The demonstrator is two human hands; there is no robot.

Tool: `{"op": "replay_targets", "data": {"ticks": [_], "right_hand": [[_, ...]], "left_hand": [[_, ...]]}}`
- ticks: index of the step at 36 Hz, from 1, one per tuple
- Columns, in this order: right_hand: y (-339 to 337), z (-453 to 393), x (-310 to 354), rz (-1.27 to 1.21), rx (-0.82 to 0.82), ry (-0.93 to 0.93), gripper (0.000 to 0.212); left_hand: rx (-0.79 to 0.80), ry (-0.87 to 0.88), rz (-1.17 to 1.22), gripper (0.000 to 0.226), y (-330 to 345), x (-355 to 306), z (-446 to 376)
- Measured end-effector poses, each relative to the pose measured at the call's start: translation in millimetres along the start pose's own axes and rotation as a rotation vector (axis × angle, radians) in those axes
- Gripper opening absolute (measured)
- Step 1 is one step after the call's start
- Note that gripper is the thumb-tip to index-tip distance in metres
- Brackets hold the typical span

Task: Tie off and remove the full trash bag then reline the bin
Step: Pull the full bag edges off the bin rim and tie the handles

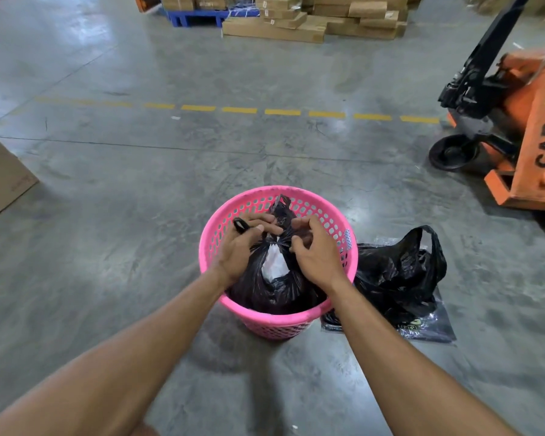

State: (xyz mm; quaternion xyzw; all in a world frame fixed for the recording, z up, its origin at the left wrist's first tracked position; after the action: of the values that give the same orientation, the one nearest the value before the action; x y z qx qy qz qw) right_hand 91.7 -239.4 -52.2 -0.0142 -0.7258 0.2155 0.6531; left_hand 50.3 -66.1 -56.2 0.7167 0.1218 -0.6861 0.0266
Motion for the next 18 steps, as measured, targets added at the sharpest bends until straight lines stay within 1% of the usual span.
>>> {"op": "replay_targets", "data": {"ticks": [2,3,5,8,9,11,12,13,15,16,17,18], "right_hand": [[0,-7,7,-0.017,0.065,-0.011,0.048],[1,-11,11,-0.024,0.102,-0.024,0.054],[3,-18,18,-0.031,0.135,-0.057,0.057],[0,-27,26,-0.026,0.138,-0.071,0.048],[-2,-30,29,-0.013,0.151,-0.085,0.050],[-6,-34,33,0.022,0.182,-0.110,0.062],[-8,-35,35,0.032,0.191,-0.108,0.064],[-9,-36,36,0.029,0.198,-0.095,0.059],[-11,-36,41,0.001,0.201,-0.071,0.034],[-13,-36,43,0.011,0.193,-0.066,0.024],[-15,-36,45,0.042,0.175,-0.068,0.019],[-17,-36,44,0.082,0.156,-0.076,0.017]], "left_hand": [[-0.050,-0.092,0.270,0.037,12,-4,5],[-0.054,-0.115,0.368,0.040,16,-6,6],[-0.043,-0.128,0.461,0.041,22,-9,6],[-0.002,-0.108,0.426,0.031,24,-13,5],[0.011,-0.118,0.396,0.028,22,-15,4],[0.029,-0.149,0.345,0.025,16,-15,2],[0.042,-0.172,0.336,0.022,13,-15,0],[0.065,-0.193,0.332,0.021,11,-14,-1],[0.069,-0.235,0.286,0.027,9,-14,-4],[0.043,-0.267,0.246,0.030,8,-15,-5],[0.017,-0.293,0.199,0.031,7,-15,-7],[-0.009,-0.295,0.091,0.025,5,-14,-7]]}}
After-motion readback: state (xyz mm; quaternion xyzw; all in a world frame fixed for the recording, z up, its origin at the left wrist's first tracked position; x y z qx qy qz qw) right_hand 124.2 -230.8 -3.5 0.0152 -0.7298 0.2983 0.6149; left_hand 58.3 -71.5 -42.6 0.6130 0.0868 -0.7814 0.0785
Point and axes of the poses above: each hand's wrist, its own z-axis away from the middle knuckle, its own y-axis out of the palm, x = y × z, the point moved 1 cm from there along -z, towards the middle knuckle, and after that the axes turned 6 degrees about -z, right-handed, at the moved point
